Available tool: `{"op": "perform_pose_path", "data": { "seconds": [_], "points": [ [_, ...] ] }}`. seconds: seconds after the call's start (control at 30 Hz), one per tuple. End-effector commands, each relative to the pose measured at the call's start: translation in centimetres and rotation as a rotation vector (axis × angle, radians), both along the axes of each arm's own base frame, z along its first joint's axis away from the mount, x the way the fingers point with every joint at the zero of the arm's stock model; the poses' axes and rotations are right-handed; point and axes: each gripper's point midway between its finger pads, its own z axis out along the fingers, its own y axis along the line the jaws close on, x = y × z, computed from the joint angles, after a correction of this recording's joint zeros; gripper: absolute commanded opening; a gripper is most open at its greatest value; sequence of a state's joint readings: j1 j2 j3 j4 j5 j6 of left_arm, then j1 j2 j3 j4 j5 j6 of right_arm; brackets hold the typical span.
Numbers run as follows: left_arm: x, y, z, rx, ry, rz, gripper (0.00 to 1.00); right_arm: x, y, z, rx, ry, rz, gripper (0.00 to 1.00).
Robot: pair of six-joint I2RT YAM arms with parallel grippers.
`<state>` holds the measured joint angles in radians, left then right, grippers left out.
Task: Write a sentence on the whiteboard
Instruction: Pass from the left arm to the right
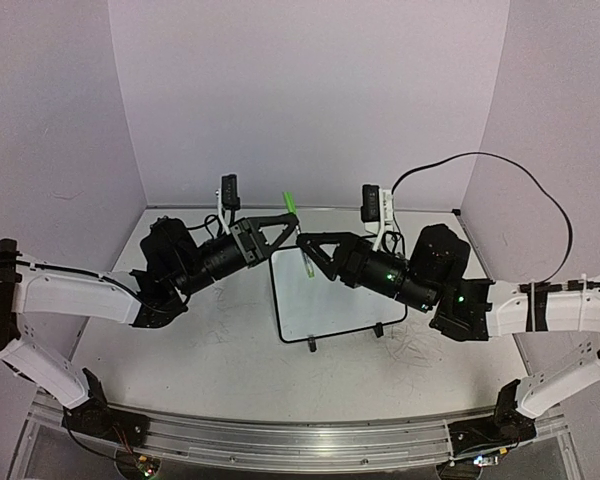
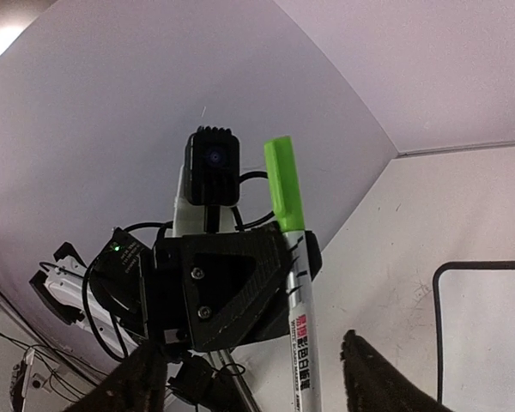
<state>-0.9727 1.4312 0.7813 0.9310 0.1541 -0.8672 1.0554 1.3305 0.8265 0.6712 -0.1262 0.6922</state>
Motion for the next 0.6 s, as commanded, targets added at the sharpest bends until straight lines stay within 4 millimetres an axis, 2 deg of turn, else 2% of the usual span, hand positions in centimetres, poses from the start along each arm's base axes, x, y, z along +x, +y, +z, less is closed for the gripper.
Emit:
{"op": "perform_pose_path", "data": {
  "seconds": [0.0,0.03,0.07,0.2,0.3,0.37,0.47,0.5,0.57],
  "points": [
    [-0.8,-0.5,4.1,-0.136,-0.052,-0.043,0.0,-0.7,0.3,1.4,0.054,-0.048,0.044,0.48],
    [-0.8,-0.7,4.1,-0.138,-0.052,-0.049,0.0,-0.8,0.4,1.2,0.053,-0.049,0.049,0.4],
    [-0.9,-0.8,4.2,-0.143,-0.055,-0.056,0.0,-0.9,0.5,1.1,0.054,-0.051,0.057,0.37],
    [-1.3,-0.9,4.5,-0.15,-0.062,-0.072,0.0,-0.6,0.6,0.4,0.044,-0.041,0.046,0.36],
    [-1.5,-0.9,4.8,-0.155,-0.072,-0.078,0.0,-0.4,0.6,0.7,0.044,-0.055,0.033,0.36],
    [-1.6,-0.9,4.8,-0.153,-0.078,-0.086,0.0,-0.4,0.6,1.0,0.044,-0.067,0.033,0.32],
    [-1.9,-1.0,4.7,-0.144,-0.09,-0.1,0.01,-0.2,0.3,0.6,0.03,-0.074,0.012,0.16],
    [-2.0,-0.9,4.7,-0.14,-0.098,-0.098,0.06,-0.1,0.1,0.4,0.017,-0.082,0.0,0.11],
    [-2.0,-0.5,4.1,-0.111,-0.102,-0.08,0.27,0.1,-0.5,-0.2,-0.04,-0.112,-0.033,0.03]
  ]
}}
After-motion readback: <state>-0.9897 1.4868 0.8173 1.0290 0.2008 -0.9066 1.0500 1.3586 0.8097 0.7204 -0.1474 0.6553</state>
